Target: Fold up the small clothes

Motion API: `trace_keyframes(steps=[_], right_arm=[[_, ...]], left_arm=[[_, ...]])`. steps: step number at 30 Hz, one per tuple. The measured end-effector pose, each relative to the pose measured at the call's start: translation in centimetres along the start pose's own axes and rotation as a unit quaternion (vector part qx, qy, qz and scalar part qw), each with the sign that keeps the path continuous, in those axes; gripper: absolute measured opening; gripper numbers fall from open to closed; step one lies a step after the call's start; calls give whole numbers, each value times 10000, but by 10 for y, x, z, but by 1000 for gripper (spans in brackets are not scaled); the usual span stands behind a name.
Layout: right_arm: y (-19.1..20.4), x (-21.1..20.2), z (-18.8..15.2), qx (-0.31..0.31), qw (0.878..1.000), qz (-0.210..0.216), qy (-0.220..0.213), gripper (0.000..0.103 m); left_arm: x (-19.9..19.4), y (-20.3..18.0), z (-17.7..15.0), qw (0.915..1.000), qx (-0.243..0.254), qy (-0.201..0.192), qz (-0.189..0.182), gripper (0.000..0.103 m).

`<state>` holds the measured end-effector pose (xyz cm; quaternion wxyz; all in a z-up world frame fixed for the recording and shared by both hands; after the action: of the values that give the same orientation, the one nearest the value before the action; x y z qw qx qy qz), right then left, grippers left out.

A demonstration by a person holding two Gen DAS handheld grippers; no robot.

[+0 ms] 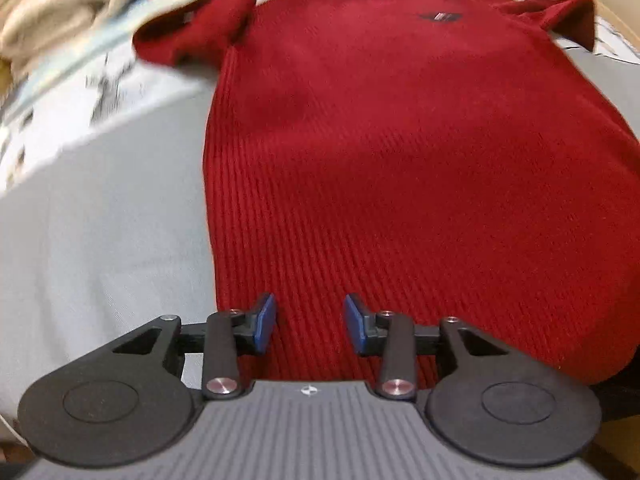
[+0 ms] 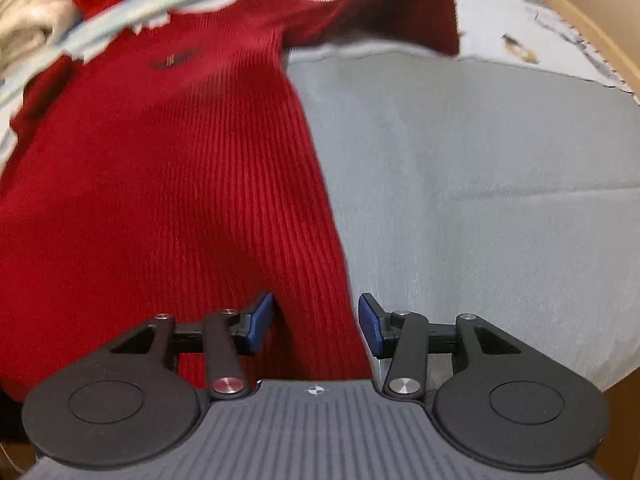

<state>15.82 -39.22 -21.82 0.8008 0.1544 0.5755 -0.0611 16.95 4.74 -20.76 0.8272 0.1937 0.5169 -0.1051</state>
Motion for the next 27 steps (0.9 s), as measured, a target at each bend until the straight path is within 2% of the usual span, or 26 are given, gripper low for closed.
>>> trace_keyframes(steps=[1, 3, 5, 7, 9, 11, 14, 18, 21, 24, 27], right_arm=[[-1, 1, 0, 11, 10000, -36, 20, 49], [-2, 9, -2, -78, 9998, -167, 96, 49], [6, 0, 7, -218, 9990, -233, -311, 49], [18, -25, 29, -248, 9951, -79, -955, 50], [24, -42, 41, -113, 9913, 96, -1306, 54], [29, -48, 48, 34, 9893, 228, -1439, 57], [40, -49, 54, 85, 9886, 177, -1495, 57], [64, -64, 68, -29, 9800, 377, -1955, 57], [78, -77, 75, -10, 9739, 629, -2180, 57], [91, -95, 79, 17, 9663, 898, -2411, 57], [101, -117, 78, -7, 9572, 1052, -2696, 57]], left_arm=[[-1, 1, 1, 10000, -52, -28, -53, 44], [7, 2, -8, 9995, -187, 214, -165, 44], [8, 4, -10, 9990, -300, 218, -231, 44], [1, 5, -3, 9991, -341, 8, -246, 45], [-4, 6, -4, 9990, -360, -136, -224, 48], [-9, 2, -5, 9989, -360, -215, -220, 50], [-23, -4, 2, 9985, -340, -376, -183, 51], [-52, -6, 20, 9957, -291, -873, -68, 53], [-76, -4, 26, 9926, -337, -1166, 84, 54], [-106, 0, 33, 9909, -448, -1272, 31, 54], [-134, 16, 50, 9868, -427, -1555, 166, 64]])
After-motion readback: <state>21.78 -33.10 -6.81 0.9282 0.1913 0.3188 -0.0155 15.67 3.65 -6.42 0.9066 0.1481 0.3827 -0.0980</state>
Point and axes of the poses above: each gripper's, at about its wrist camera, not at the fingertips, and x roughly the way its jaws point, y to its left, z to its top, the point moved 10 cm from there along x, roughly the way its jaws point, and after that the axes turned 9 degrees about x, right-handed, at the moved point
